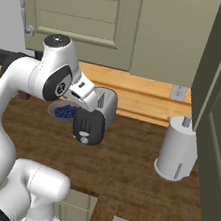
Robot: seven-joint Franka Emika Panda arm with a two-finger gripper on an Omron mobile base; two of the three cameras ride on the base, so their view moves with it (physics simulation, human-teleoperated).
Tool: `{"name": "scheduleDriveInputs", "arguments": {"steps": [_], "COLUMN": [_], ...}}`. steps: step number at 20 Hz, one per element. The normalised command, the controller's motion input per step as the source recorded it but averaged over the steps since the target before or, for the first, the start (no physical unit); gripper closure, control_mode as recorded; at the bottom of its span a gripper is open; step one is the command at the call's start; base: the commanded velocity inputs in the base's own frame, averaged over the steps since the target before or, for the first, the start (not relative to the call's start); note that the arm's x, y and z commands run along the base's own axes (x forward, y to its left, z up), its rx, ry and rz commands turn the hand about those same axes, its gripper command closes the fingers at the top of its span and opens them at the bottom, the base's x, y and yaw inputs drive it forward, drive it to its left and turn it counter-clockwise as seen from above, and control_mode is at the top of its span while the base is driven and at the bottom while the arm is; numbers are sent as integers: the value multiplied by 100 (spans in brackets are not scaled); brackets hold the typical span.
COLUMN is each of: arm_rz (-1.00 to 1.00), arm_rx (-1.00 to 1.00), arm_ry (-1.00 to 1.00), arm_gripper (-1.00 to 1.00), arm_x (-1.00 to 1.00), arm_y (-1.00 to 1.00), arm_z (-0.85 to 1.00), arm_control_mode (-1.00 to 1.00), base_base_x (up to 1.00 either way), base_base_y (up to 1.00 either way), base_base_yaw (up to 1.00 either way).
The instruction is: Start the toaster. Once the lever pops up, take the bread to the plate on the dining counter.
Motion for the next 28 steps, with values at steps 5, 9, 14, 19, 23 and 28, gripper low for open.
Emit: {"name": "scheduleDriveInputs", "arguments": {"steps": [5, 9, 14, 19, 23, 28], "arm_rz": [0, 0, 0, 0, 0, 0], "arm_rx": [0, 0, 0, 0, 0, 0], "arm_ry": [0, 0, 0, 0, 0, 0], "arm_gripper": [-100, -100, -100, -100, -100, -100], "arm_x": [0, 0, 0, 0, 0, 0], "arm_y": [0, 0, 0, 0, 0, 0], "arm_z": [0, 0, 0, 0, 0, 0], "arm_control_mode": [-100, -100, -100, -100, -100, -100], "base_base_x": [0, 0, 0, 0, 0, 0], "base_base_y": [0, 0, 0, 0, 0, 0], "base_base_yaw": [0, 0, 0, 0, 0, 0]}}
